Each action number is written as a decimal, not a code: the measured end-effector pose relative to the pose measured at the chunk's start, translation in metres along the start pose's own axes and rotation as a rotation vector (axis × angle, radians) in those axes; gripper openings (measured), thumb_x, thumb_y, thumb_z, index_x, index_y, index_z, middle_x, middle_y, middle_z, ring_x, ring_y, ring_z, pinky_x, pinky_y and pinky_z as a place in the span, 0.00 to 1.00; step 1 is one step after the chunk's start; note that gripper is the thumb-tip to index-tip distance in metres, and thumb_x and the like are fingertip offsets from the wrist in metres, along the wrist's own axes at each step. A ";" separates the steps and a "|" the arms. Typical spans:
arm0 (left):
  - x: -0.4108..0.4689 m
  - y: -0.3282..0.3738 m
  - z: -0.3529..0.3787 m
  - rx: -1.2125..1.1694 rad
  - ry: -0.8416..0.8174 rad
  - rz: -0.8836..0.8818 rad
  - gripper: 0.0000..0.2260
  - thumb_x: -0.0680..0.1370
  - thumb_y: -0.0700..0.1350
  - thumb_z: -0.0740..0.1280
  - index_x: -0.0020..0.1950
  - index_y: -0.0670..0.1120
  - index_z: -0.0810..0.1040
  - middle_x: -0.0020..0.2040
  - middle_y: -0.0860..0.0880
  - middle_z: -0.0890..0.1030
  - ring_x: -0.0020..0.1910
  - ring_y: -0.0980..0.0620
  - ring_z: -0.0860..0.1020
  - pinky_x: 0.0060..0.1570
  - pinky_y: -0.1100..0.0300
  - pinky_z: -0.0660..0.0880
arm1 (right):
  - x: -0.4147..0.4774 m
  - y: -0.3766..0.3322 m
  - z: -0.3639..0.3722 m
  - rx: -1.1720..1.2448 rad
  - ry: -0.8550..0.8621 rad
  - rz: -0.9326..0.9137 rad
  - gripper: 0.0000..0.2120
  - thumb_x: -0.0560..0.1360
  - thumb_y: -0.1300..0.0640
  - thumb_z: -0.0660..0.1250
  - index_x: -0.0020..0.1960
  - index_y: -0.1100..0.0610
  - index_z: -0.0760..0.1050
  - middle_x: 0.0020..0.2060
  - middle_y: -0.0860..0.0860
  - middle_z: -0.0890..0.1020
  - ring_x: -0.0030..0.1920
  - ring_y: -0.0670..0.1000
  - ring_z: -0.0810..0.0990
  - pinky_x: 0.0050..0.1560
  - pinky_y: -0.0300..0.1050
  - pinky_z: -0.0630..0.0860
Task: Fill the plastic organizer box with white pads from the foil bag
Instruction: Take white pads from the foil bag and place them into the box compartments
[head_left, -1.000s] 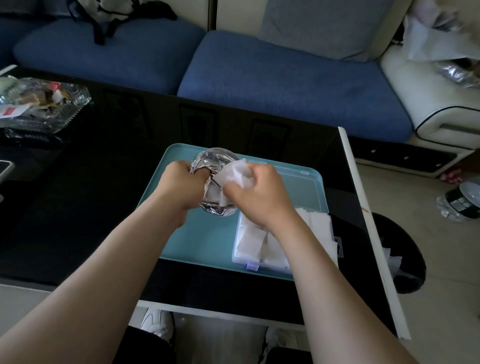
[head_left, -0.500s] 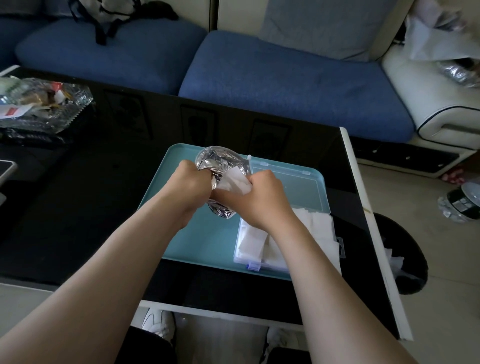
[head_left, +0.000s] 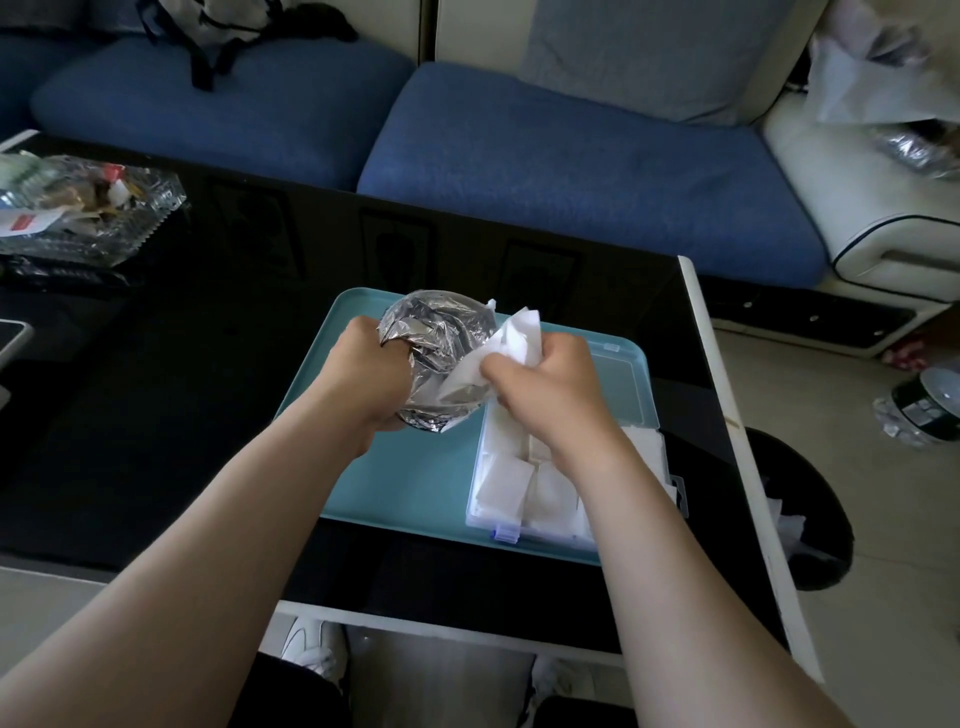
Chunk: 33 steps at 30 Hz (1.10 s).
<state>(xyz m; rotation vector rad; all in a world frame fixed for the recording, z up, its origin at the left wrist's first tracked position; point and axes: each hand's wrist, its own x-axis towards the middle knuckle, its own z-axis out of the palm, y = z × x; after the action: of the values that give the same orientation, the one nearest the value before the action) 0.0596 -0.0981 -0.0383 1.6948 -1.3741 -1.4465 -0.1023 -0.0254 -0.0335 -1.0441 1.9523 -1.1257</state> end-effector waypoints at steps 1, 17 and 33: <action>0.000 -0.001 -0.001 0.009 0.009 0.012 0.08 0.85 0.47 0.59 0.62 0.49 0.74 0.60 0.45 0.80 0.54 0.41 0.83 0.44 0.39 0.86 | 0.000 -0.001 -0.001 0.014 0.025 -0.002 0.07 0.71 0.58 0.72 0.38 0.61 0.79 0.30 0.49 0.76 0.29 0.48 0.73 0.31 0.39 0.68; -0.007 0.003 0.007 -0.047 -0.069 0.077 0.09 0.83 0.47 0.64 0.63 0.50 0.72 0.58 0.43 0.82 0.52 0.40 0.85 0.48 0.37 0.85 | -0.012 0.001 0.026 -0.516 -0.049 -0.284 0.22 0.72 0.38 0.75 0.37 0.53 0.72 0.32 0.52 0.76 0.33 0.54 0.77 0.29 0.44 0.65; -0.001 0.003 0.004 -0.218 -0.137 0.009 0.13 0.84 0.40 0.58 0.68 0.41 0.74 0.58 0.38 0.84 0.48 0.40 0.88 0.42 0.45 0.86 | -0.011 -0.003 0.011 -0.051 -0.129 0.119 0.28 0.66 0.43 0.83 0.51 0.64 0.81 0.36 0.51 0.76 0.32 0.50 0.73 0.30 0.41 0.67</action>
<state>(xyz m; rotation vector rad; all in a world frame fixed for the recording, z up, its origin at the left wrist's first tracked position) 0.0552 -0.0973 -0.0360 1.4741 -1.2399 -1.6671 -0.0873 -0.0213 -0.0341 -0.9884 1.9223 -0.9259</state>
